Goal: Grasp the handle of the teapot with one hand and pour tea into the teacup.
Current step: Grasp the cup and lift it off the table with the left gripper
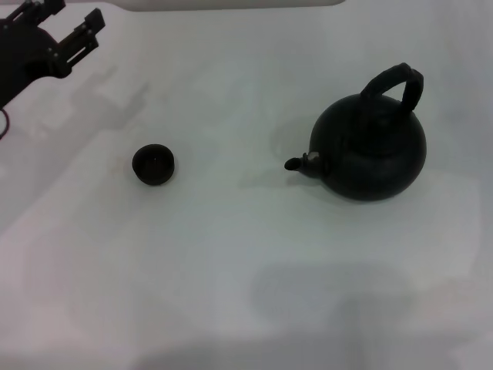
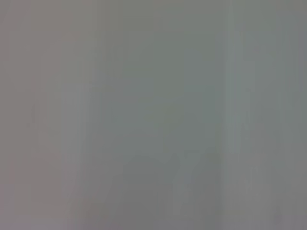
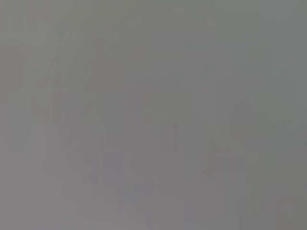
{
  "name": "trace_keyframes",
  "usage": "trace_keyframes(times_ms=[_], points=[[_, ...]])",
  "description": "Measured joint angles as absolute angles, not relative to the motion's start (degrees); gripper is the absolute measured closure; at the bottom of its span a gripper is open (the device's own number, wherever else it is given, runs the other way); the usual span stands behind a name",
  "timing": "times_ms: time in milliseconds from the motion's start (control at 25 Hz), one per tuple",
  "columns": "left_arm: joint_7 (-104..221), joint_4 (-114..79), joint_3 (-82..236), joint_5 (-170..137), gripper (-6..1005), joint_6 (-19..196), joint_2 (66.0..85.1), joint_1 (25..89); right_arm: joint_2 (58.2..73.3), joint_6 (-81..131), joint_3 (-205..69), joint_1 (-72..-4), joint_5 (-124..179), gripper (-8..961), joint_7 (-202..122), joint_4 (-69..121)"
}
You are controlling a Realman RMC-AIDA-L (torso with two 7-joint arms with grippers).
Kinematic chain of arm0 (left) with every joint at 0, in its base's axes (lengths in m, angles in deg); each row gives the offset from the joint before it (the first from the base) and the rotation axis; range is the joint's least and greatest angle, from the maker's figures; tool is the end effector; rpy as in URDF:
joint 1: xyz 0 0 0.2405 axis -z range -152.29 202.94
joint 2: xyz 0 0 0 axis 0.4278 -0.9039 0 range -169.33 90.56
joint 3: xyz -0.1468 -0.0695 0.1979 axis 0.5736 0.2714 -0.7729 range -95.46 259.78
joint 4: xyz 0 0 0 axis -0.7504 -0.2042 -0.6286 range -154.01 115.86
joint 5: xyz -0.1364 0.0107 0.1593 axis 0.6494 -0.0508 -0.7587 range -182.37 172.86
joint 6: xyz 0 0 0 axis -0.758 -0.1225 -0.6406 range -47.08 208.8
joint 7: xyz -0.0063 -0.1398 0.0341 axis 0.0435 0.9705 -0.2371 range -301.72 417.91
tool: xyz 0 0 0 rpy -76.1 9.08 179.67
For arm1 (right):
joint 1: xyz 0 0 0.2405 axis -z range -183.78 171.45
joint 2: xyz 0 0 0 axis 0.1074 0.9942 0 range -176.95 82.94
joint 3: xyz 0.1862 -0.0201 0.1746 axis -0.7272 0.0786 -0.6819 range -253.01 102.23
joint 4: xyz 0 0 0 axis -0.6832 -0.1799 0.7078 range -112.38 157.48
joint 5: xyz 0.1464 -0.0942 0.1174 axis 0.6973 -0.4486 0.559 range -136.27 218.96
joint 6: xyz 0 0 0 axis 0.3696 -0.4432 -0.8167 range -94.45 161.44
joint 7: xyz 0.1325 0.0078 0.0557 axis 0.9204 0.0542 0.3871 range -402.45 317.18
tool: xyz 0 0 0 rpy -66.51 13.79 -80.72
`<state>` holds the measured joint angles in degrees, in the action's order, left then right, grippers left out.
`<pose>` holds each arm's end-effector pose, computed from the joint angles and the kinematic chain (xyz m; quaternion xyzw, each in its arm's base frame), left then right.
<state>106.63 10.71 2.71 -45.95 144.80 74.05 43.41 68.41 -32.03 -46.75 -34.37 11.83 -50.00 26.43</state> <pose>-0.2995 0.3420 0.0237 -0.8171 -0.2015 -0.3487 0.4125 0.3872 0.3437 0.0952 -0.5656 0.1733 0.1495 0.7923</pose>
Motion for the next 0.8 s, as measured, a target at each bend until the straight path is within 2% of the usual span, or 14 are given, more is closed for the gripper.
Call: trace_keyframes(times_ms=[160, 280, 400, 640, 800], points=[[121.62, 16.88, 2.80, -58.71, 297, 136.79, 71.39, 43.84, 68.46, -33.26, -47.01, -34.39, 11.81, 100, -49.18, 24.31], [126.96, 19.66, 4.31, -66.26, 295, 133.30, 71.61, 43.69, 68.48, -33.69, -47.01, -34.38, 11.80, 100, -48.85, 22.94], [128.09, 22.98, 7.36, -72.25, 293, 133.42, 73.36, 41.79, 68.48, -33.78, -47.01, -34.39, 11.80, 100, -48.73, 22.11], [122.95, 33.01, 12.06, -74.72, 290, 134.30, 79.04, 33.57, 68.57, -33.73, -46.88, -34.47, 11.65, 99, -48.70, 21.10], [119.39, 34.93, 11.53, -72.63, 292, 136.97, 79.37, 31.08, 68.53, -33.26, -46.60, -34.47, 11.48, 101, -48.74, 21.22]])
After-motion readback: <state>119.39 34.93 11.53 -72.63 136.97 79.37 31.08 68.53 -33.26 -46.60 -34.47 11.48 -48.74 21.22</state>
